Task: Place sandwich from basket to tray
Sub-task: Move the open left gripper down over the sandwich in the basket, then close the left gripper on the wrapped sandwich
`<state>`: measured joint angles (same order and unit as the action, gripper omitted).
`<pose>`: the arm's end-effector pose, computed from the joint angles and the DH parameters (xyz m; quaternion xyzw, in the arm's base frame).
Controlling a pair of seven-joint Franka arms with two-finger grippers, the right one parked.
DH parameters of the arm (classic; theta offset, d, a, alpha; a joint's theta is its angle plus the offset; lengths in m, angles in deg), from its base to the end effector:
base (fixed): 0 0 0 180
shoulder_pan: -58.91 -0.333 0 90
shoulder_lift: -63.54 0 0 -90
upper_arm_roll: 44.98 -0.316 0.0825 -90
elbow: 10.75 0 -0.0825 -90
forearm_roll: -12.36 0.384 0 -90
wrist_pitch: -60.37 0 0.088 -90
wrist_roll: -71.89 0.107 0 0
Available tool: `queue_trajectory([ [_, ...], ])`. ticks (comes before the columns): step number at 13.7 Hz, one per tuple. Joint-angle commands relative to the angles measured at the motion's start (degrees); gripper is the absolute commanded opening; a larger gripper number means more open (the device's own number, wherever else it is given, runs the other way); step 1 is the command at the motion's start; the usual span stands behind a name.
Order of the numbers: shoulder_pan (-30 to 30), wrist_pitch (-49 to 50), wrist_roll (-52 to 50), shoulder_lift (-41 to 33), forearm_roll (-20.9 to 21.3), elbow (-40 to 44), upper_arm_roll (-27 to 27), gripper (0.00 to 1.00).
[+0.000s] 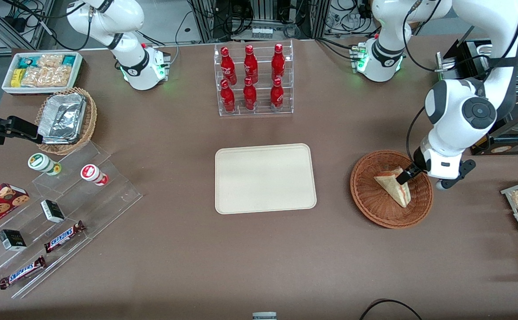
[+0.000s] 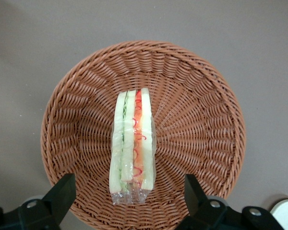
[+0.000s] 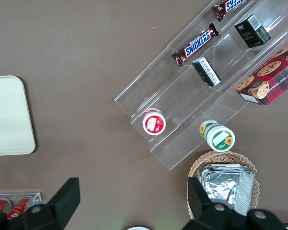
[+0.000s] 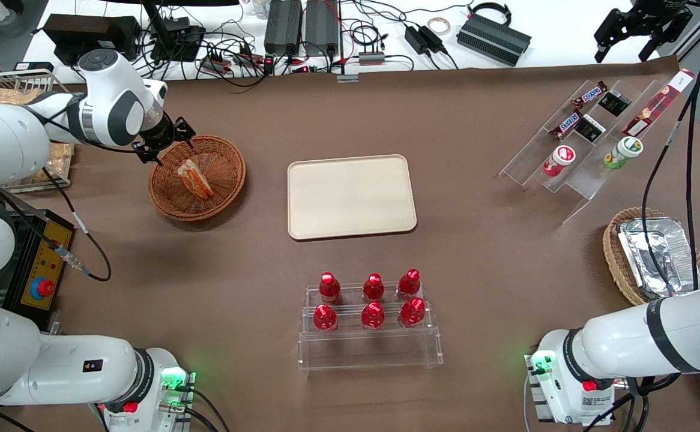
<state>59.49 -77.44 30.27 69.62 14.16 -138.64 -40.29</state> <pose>0.5419 -0.0495 0.3306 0.9529 0.3014 0.0336 0.0073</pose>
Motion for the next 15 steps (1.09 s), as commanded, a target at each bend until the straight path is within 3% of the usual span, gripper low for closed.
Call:
queue_trajectory([
  [1,0.04,-3.94,-1.36,0.16,-0.04,-3.06,0.23,1.00],
  [13,0.39,-14.15,-1.36,7.55,-0.04,-4.74,0.23,1.00],
  [14,0.39,-14.15,-1.45,8.16,-0.04,-4.48,0.23,0.97],
  [15,0.47,-14.15,-1.88,8.51,-0.04,-4.30,0.23,0.80],
])
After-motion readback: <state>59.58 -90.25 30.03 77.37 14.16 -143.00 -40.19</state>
